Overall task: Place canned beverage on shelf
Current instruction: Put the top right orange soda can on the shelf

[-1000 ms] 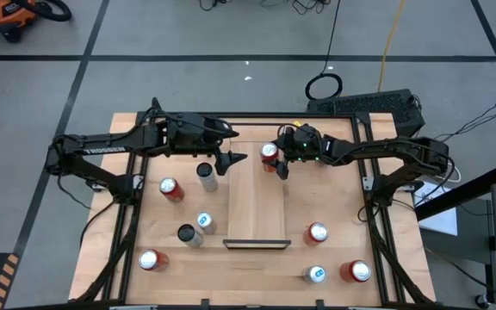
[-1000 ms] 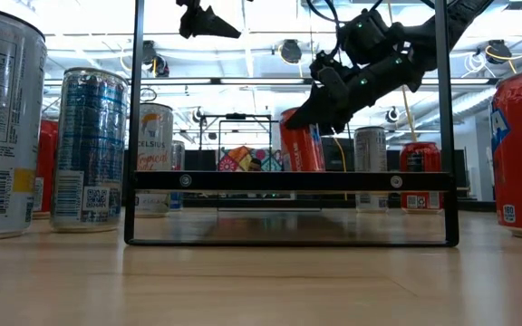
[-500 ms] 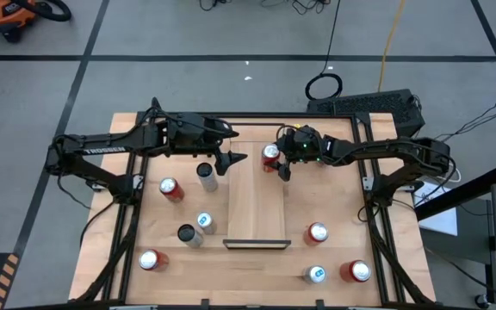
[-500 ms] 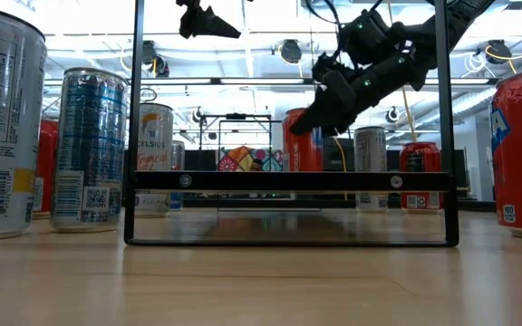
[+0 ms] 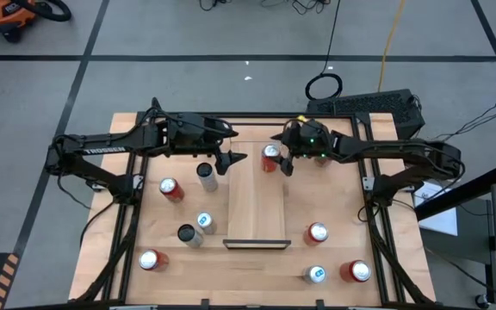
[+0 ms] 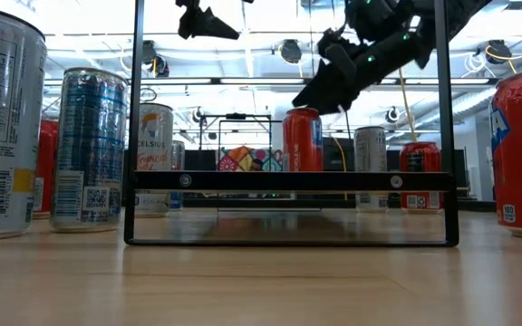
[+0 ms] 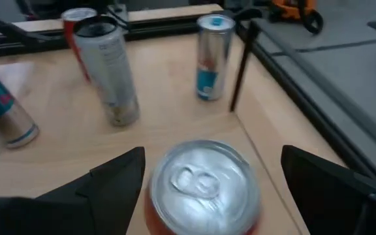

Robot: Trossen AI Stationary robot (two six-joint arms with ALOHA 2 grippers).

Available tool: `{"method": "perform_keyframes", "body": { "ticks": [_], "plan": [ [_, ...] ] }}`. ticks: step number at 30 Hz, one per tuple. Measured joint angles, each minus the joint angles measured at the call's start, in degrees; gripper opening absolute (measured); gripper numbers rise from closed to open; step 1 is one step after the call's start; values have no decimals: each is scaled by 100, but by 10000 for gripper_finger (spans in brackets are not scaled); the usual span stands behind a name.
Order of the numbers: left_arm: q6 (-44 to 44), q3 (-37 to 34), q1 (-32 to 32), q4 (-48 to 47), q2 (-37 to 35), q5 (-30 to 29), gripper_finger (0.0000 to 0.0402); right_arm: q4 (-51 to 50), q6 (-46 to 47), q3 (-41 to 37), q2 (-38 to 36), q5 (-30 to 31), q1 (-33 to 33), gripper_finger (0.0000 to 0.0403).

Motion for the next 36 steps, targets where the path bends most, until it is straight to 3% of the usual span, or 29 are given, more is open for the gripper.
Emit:
{"method": "perform_keyframes", "body": {
  "ticks": [5, 9, 13, 17, 22, 29, 32, 36],
  "plan": [
    [-2, 0, 0, -13, 0, -37, 398, -1073, -33, 506, -460, 134, 0, 334],
    [-1, 0, -7, -55, 0, -128, 398, -2341, 505, 1126, -749, 108, 125, 334],
    [-1, 0, -7, -181, 0, -172, 398, -3137, 778, 1438, -941, -488, 426, 314],
    [-2, 0, -11, -255, 0, -172, 398, -3444, 876, 1375, -993, -691, 883, 258],
    [-7, 0, -11, -304, 1, -173, 398, -3474, 890, 1030, -900, -617, 1354, 160],
    [-22, 0, -11, -306, 0, -306, 398, -2920, 1113, 789, -411, -160, 1513, 39],
    [-22, 0, -11, -309, 0, -386, 398, -2544, 1168, 788, -87, -162, 1493, 7],
    [-20, 0, -11, -326, 2, -437, 398, -2241, 1171, 788, 289, -111, 1491, 9]
  ]
}}
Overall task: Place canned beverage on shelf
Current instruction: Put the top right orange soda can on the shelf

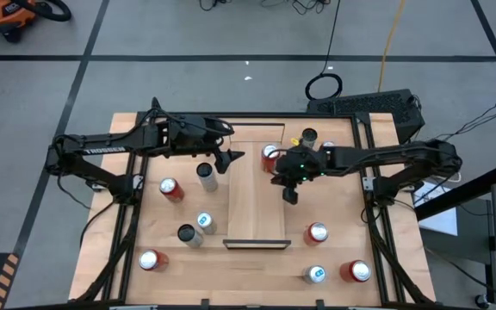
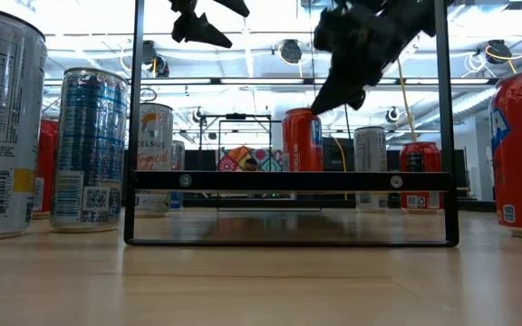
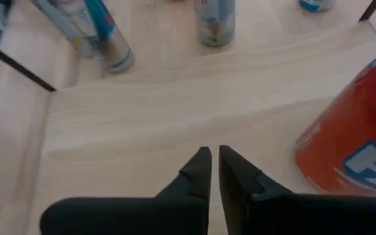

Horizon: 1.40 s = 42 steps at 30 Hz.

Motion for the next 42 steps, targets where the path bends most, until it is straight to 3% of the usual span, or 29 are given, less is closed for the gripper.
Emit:
{"method": "perform_keyframes", "body": {
  "ticks": [9, 27, 42],
  "plan": [
    [-15, -1, -2, -318, -2, -8, 398, 144, -12, -2, 318, 986, -14, 2],
    [-129, -184, 15, -383, 1, -72, 398, 731, -44, -2, 314, 995, -683, 0],
    [-127, -184, 15, -385, 1, -28, 398, 642, -41, 8, 123, 967, -949, 0]
  ]
}}
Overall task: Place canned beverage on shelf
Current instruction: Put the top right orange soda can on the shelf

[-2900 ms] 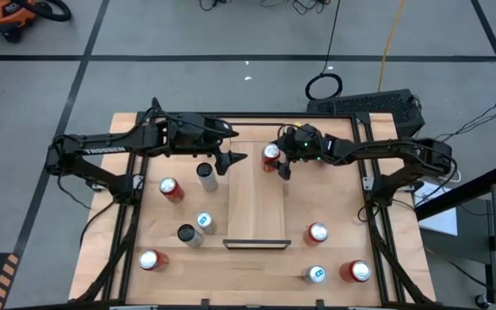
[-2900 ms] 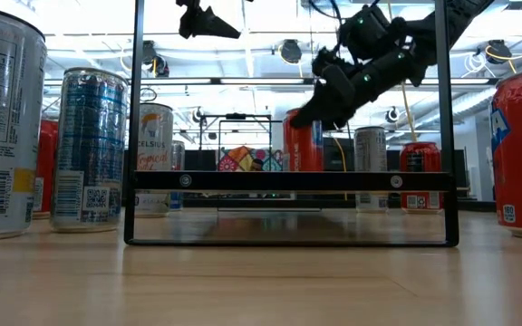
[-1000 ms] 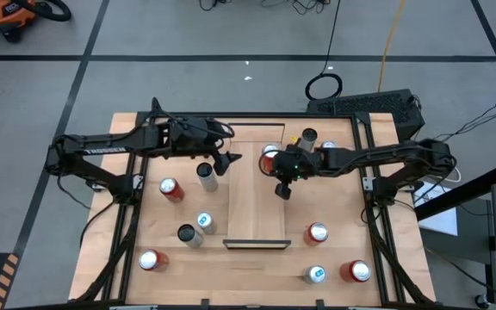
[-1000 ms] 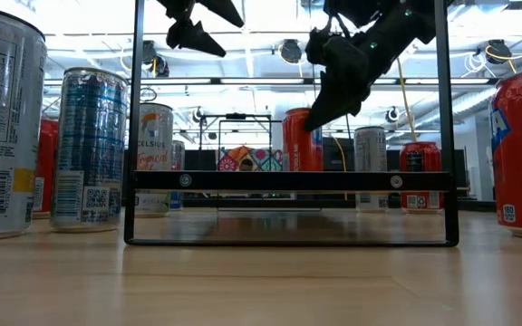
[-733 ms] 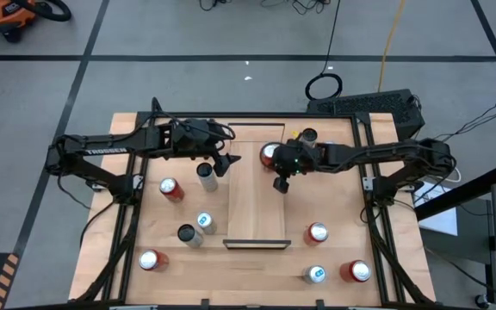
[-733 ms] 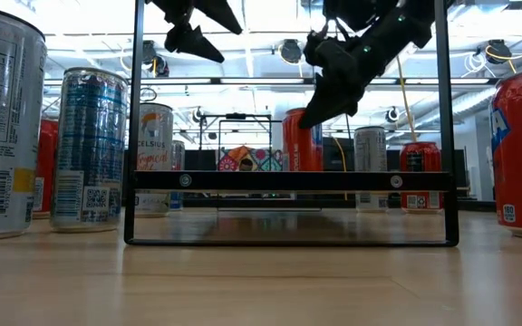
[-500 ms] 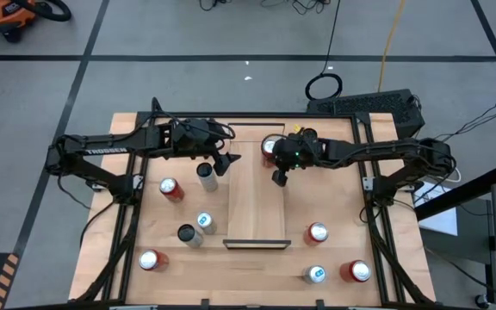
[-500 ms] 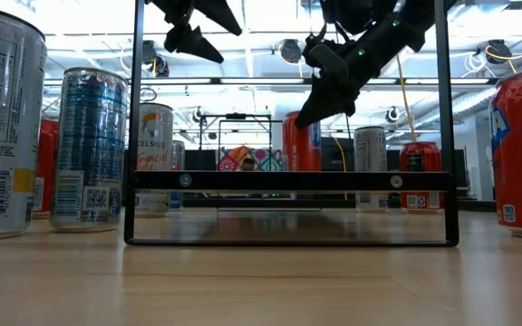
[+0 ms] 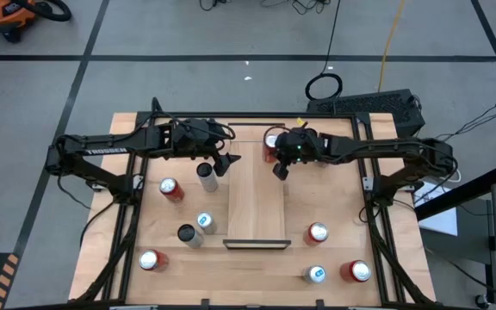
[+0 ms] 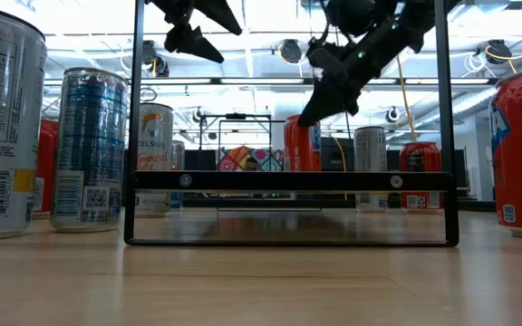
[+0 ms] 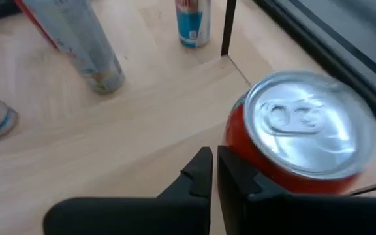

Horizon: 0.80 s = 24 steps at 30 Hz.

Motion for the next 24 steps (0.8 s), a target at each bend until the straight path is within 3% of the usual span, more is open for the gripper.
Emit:
{"method": "perform_keyframes", "body": {
  "ticks": [5, 11, 21, 24],
  "plan": [
    [-112, -2, -43, -22, 0, 4, 398, -1060, -211, 440, -629, 46, 24, 0],
    [-142, -2, -85, -44, 0, 35, 398, -1930, -291, 770, -1071, 598, -199, 0],
    [-157, -2, -66, -46, 0, 33, 398, -1227, 58, 776, -527, -446, -432, 0],
    [-192, -2, -66, -49, 0, 33, 398, -1019, 28, 777, -257, -521, -432, 0]
  ]
}}
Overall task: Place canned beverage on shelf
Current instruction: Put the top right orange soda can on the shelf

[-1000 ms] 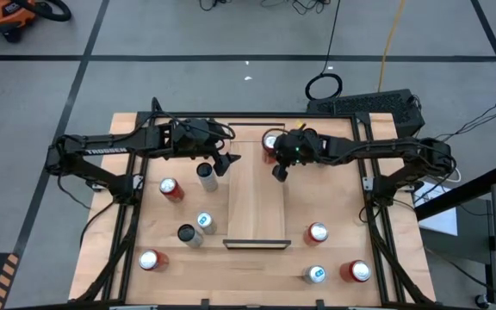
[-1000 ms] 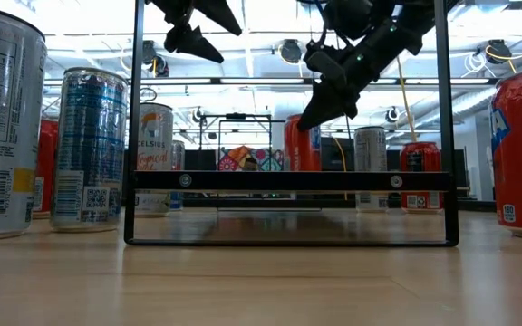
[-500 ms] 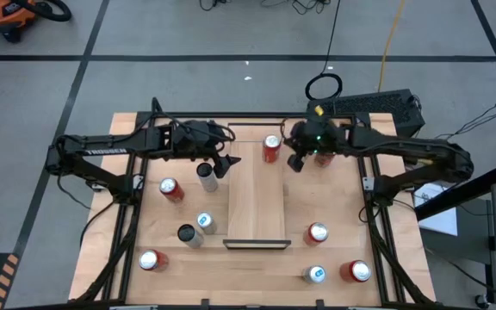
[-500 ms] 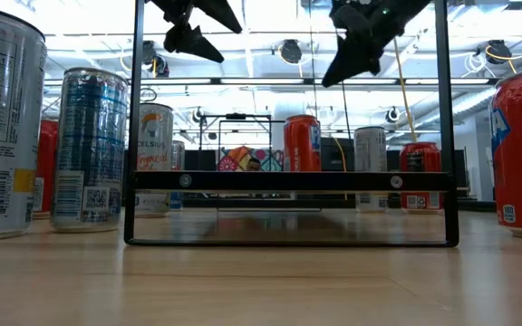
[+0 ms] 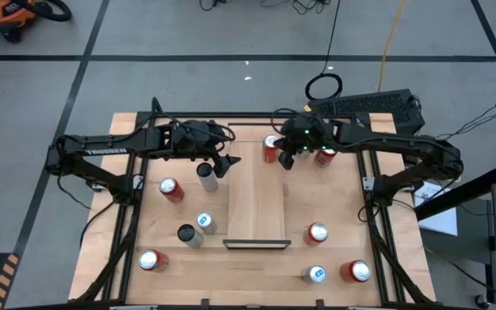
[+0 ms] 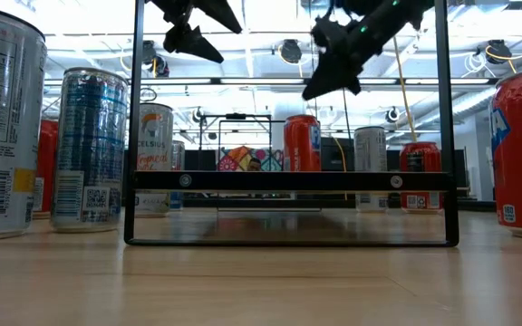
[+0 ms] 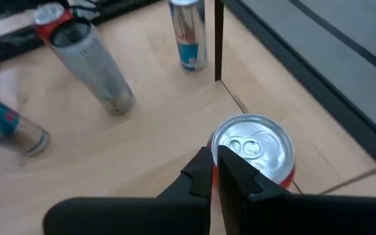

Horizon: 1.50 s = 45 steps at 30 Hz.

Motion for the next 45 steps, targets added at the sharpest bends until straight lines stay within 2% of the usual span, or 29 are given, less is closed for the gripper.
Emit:
{"method": "perform_keyframes", "body": {
  "ticks": [10, 30, 39, 45],
  "plan": [
    [-107, 0, 0, -136, 0, -3, 398, 131, -4, 2, 437, -82, -80, 0],
    [-61, 0, 13, -201, 0, -9, 398, 114, -31, 2, 439, -69, -160, 0],
    [-68, 0, 15, -203, 0, -9, 398, 108, 7, -13, 76, -50, -162, 0],
    [-57, 0, 13, -203, 0, -11, 398, -76, 127, -11, 96, 81, -207, 0]
  ]
}}
